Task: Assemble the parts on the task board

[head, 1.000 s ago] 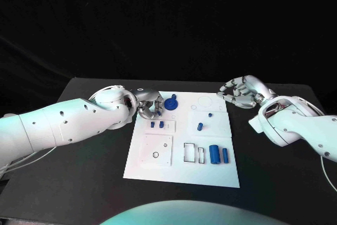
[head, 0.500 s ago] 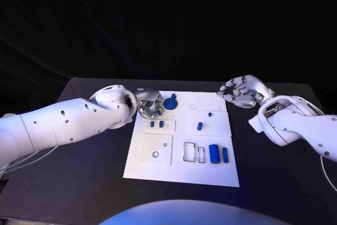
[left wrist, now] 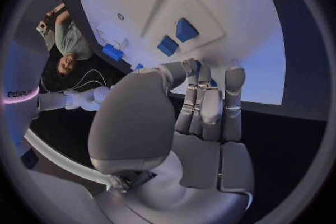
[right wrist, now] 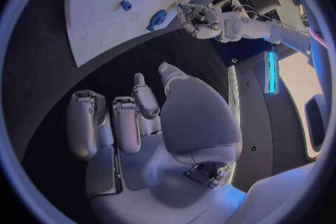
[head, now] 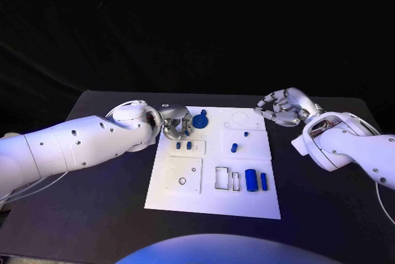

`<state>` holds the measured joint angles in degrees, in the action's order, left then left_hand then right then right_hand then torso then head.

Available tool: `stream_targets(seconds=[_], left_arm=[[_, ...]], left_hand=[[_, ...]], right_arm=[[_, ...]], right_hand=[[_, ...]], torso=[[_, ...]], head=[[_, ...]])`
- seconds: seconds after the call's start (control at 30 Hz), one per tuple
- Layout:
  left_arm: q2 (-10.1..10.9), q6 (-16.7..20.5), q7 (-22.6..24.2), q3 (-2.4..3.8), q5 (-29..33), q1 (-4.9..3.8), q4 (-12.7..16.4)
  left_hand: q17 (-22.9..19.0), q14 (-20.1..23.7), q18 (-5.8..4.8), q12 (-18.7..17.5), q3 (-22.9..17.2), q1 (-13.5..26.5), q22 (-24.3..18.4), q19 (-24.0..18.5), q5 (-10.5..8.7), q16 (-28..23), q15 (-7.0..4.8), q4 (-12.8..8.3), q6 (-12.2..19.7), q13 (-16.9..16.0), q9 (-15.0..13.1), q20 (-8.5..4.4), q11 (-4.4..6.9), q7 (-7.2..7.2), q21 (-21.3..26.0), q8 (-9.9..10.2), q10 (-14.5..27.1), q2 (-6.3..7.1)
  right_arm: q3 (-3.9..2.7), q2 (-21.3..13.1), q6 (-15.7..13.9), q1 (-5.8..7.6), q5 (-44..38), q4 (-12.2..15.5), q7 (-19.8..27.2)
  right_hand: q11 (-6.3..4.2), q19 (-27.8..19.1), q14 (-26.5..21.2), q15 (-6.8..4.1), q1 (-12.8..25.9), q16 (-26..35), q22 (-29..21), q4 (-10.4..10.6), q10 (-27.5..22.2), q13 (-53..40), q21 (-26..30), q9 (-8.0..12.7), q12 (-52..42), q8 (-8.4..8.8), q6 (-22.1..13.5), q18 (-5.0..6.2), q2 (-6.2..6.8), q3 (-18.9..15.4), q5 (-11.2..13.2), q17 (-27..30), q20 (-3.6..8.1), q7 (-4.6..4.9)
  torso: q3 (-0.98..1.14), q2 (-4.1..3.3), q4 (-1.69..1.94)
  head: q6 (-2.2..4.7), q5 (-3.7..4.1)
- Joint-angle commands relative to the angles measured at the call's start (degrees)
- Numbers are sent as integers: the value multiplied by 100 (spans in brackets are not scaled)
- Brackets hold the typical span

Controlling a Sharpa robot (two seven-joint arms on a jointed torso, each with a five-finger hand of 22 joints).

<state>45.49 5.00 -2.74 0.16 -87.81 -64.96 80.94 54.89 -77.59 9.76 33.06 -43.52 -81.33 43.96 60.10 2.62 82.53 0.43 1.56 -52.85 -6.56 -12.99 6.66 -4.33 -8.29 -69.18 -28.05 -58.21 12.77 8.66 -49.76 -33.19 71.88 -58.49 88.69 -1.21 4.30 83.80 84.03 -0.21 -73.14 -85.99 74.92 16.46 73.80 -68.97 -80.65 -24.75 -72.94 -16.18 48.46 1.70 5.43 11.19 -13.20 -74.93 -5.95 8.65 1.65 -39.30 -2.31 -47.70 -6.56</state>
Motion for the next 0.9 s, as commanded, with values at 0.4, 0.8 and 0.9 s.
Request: stream_targets(seconds=[0.4, 0.8, 0.9], left_arm=[[-6, -195, 13, -9, 40, 13, 20], [1, -210, -61, -9, 35, 12, 13], [3, -177, -67, -10, 14, 12, 12]], left_hand=[[-1, -16, -29, -126, 113, 126, -90, -21, 37, 7, 10, 15, -8, -5, -9, 6, -16, -4, 25, 90, -25, 34], [-334, 159, 24, -551, 325, 425, -461, -232, 41, -71, 121, 221, 334, 62, 52, 98, -140, -85, 294, 503, 249, 313], [-371, 179, 30, -595, 339, 426, -501, -248, 45, -78, 139, 233, 378, 69, 59, 110, -160, -102, 323, 553, 298, 330]], right_arm=[[-1, 0, 52, -12, -30, 0, 43], [-1, -4, 49, -13, -30, -2, 43], [-1, -5, 48, -13, -30, -2, 43]], right_hand=[[-36, 13, 377, 0, 47, 30, 832, 6, 12, 3, 23, 15, 0, -35, 34, 91, -2, 43, -22, -579, 3, 4], [-36, 13, 377, 0, 47, 30, 832, 6, 12, 3, 23, 15, 0, -35, 34, 91, -2, 43, -22, -579, 3, 4], [-36, 13, 377, 0, 47, 30, 832, 6, 12, 3, 23, 15, 0, -35, 34, 91, -2, 43, -22, -579, 3, 4]], torso=[[1, 1, 1], [-1, 6, -4], [-3, 3, -3]], head=[[-7, 5], [-5, 5], [0, 6]])
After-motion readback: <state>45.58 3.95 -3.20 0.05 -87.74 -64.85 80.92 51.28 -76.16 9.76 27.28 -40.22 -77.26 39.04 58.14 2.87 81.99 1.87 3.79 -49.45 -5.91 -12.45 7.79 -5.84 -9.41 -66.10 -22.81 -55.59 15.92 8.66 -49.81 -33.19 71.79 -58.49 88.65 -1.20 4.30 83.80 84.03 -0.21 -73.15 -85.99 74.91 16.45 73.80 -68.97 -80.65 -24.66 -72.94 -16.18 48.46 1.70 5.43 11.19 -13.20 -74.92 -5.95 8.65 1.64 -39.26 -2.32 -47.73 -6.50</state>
